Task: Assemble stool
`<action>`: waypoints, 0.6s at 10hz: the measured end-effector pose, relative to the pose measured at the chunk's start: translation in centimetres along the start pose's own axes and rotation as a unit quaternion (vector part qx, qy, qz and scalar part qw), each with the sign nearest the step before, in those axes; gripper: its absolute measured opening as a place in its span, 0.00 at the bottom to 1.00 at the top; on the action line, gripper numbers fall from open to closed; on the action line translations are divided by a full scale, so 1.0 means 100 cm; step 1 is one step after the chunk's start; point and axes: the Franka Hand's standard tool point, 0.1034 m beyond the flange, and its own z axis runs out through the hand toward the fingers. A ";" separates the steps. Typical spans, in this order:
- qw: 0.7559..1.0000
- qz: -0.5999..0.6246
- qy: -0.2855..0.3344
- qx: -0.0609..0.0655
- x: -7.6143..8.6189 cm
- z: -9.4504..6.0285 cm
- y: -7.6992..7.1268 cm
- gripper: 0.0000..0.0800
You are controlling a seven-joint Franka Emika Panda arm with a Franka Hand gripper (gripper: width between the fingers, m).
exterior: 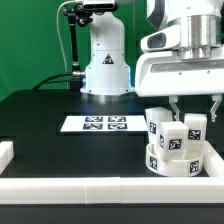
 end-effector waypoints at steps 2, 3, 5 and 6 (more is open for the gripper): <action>0.998 0.066 -0.001 0.002 0.001 0.000 0.002 0.43; 0.995 0.104 -0.002 0.004 0.001 0.001 0.003 0.43; 0.980 0.199 -0.002 0.005 0.000 0.000 0.003 0.43; 0.965 0.262 -0.003 0.006 -0.001 0.000 0.004 0.43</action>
Offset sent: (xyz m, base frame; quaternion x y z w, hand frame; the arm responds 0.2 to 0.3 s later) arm -0.0024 -0.0013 -0.0033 -0.0042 0.0077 0.2760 0.9611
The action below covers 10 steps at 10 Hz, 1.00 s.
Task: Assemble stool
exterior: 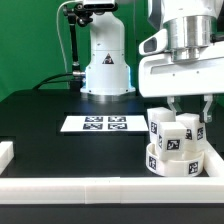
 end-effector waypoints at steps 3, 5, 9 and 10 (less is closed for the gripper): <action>0.989 0.146 -0.004 0.003 -0.002 -0.001 0.000 0.43; 0.966 0.259 -0.010 0.007 -0.003 -0.001 0.001 0.43; 0.905 0.424 -0.025 0.016 0.002 -0.002 0.006 0.43; 0.867 0.496 -0.029 0.018 0.002 -0.001 0.009 0.43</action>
Offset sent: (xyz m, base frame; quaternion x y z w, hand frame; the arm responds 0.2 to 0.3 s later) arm -0.0028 0.0017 -0.0021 -0.0219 -0.0118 0.2132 0.9767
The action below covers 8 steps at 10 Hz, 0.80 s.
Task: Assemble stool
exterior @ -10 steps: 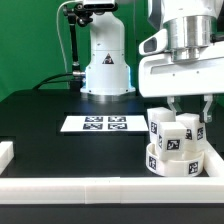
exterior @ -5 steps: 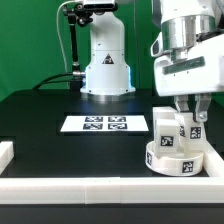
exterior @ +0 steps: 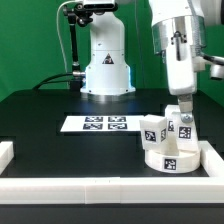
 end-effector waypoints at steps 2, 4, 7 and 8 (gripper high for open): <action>1.000 0.001 0.000 0.000 -0.001 0.000 0.000 0.43; 1.000 -0.016 -0.002 0.001 -0.001 -0.003 -0.002 0.70; 0.997 -0.071 -0.014 0.015 -0.003 -0.021 -0.016 0.81; 0.993 -0.113 -0.016 0.020 -0.003 -0.026 -0.020 0.81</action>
Offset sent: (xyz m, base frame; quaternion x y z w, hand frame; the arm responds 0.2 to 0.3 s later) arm 0.0018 -0.0054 0.0116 -0.0048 -0.0090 -0.0402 0.9991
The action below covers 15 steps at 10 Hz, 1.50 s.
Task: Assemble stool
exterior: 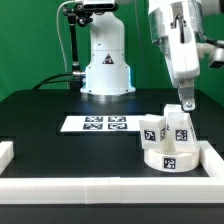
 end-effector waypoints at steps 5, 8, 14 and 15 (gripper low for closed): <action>0.964 -0.264 0.008 -0.027 -0.014 0.006 0.007 0.81; 0.869 -0.494 0.008 -0.035 -0.013 0.008 0.007 0.81; 0.742 -0.669 0.002 -0.041 -0.014 0.009 0.008 0.81; 0.711 -0.702 0.001 -0.043 -0.014 0.009 0.007 0.81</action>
Offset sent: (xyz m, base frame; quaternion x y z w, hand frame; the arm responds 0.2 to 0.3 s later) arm -0.0015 0.0076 -0.0057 -0.0564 0.0473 -0.2595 0.9629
